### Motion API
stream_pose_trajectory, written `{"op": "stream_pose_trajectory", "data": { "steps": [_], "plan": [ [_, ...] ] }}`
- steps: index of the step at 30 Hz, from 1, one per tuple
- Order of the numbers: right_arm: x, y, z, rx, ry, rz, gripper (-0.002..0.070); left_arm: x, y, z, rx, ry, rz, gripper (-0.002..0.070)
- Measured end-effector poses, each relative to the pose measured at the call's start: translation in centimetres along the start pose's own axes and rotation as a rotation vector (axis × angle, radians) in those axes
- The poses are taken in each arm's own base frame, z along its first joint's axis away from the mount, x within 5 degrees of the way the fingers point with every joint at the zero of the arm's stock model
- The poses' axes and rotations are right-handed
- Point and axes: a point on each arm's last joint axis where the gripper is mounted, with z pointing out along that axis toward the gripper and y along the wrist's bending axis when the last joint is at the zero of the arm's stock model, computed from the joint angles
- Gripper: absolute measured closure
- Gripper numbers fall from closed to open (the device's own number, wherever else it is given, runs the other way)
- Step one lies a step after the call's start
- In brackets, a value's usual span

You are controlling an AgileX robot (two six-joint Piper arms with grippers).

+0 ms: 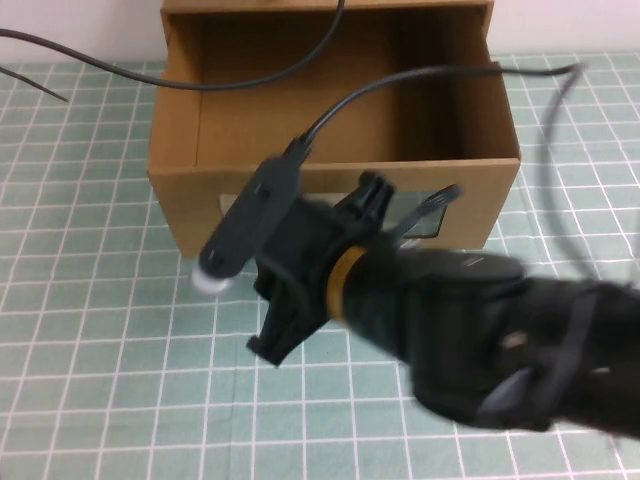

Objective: Open the shoe box
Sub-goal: 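Pull the top drawer of the cardboard box fully open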

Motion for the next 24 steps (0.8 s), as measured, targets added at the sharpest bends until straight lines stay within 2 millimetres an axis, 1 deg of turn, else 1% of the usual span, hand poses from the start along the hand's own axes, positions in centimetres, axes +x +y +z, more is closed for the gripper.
{"op": "stream_pose_trajectory", "data": {
  "steps": [2,4,6,9,11,14,17,18,19,21,22,24],
  "plan": [
    [-0.7,-0.8,-1.6,-0.004,-0.027,0.041,0.0384,-0.5,-0.5,-0.8,-0.003,-0.018,0.002,0.0680],
    [-1.3,-1.8,-3.2,0.010,-0.055,0.061,0.0370,-1.2,-1.2,-2.2,-0.007,-0.047,0.013,0.0680],
    [-1.7,-2.6,-4.6,0.024,-0.081,0.075,0.0367,-2.0,-2.1,-3.9,-0.011,-0.081,0.027,0.0680],
    [-2.7,-4.0,-6.6,0.057,-0.123,0.105,0.0381,-3.2,-4.0,-7.2,-0.017,-0.126,0.053,0.0680],
    [-3.5,-5.2,-7.9,0.096,-0.135,0.136,0.0418,-3.7,-5.5,-9.7,-0.027,-0.129,0.077,0.0680],
    [-4.9,-7.4,-9.5,0.183,-0.119,0.151,0.0497,-3.7,-7.5,-13.3,-0.052,-0.096,0.123,0.0680],
    [-6.3,-10.3,-10.8,0.268,-0.103,0.144,0.0585,-3.5,-9.4,-17.0,-0.099,-0.082,0.161,0.0680],
    [-6.4,-11.6,-11.2,0.303,-0.094,0.152,0.0617,-3.3,-9.8,-17.9,-0.116,-0.079,0.169,0.0680],
    [-6.4,-12.9,-11.3,0.338,-0.082,0.167,0.0642,-3.1,-10.3,-19.0,-0.139,-0.080,0.174,0.0680],
    [-5.8,-15.5,-11.4,0.402,-0.052,0.210,0.0667,-2.2,-11.0,-20.6,-0.176,-0.074,0.178,0.0680],
    [-5.2,-16.8,-11.7,0.423,-0.035,0.239,0.0675,-1.6,-11.4,-21.5,-0.192,-0.073,0.179,0.0680],
    [-4.0,-18.8,-12.5,0.411,-0.013,0.316,0.0682,-0.2,-12.5,-23.2,-0.212,-0.084,0.180,0.0680]
  ]
}}
